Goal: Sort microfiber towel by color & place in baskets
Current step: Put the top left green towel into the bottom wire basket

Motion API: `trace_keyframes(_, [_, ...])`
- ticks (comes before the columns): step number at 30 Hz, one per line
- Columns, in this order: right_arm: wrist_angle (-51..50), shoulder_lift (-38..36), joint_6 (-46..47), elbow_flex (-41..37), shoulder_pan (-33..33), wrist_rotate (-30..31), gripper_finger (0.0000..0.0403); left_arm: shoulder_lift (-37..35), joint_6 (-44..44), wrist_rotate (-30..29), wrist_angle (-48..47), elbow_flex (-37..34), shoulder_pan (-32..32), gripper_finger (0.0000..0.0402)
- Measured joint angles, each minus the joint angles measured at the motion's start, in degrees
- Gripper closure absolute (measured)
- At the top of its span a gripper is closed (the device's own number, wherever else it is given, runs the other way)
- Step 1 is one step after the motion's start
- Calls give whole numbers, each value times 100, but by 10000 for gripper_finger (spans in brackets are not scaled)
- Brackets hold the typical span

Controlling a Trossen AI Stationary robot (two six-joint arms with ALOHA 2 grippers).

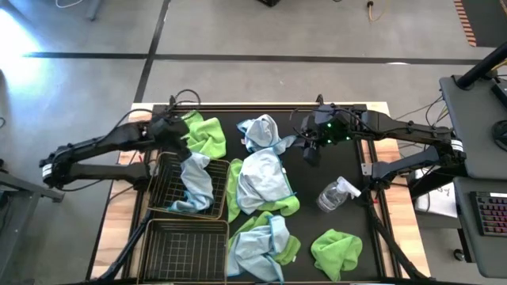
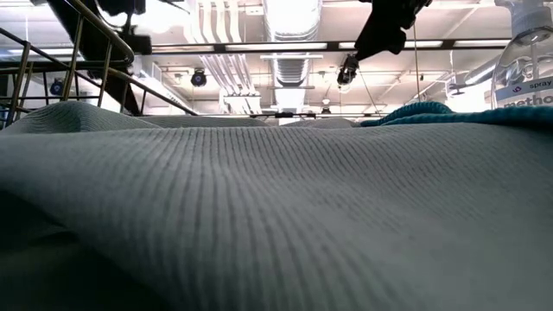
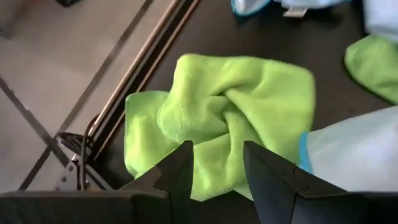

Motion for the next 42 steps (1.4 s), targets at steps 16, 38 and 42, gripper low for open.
trace_keyframes(16, [-95,0,1,-26,0,0,232,1199,639,761,393,152,1086,276])
trace_keyframes(38, [-93,0,-160,-561,-2,-2,232,2068,748,3187,677,190,1976,276])
trace_keyframes(42, [-87,0,-223,-675,-1,-2,232,2311,708,3268,810,190,1976,276])
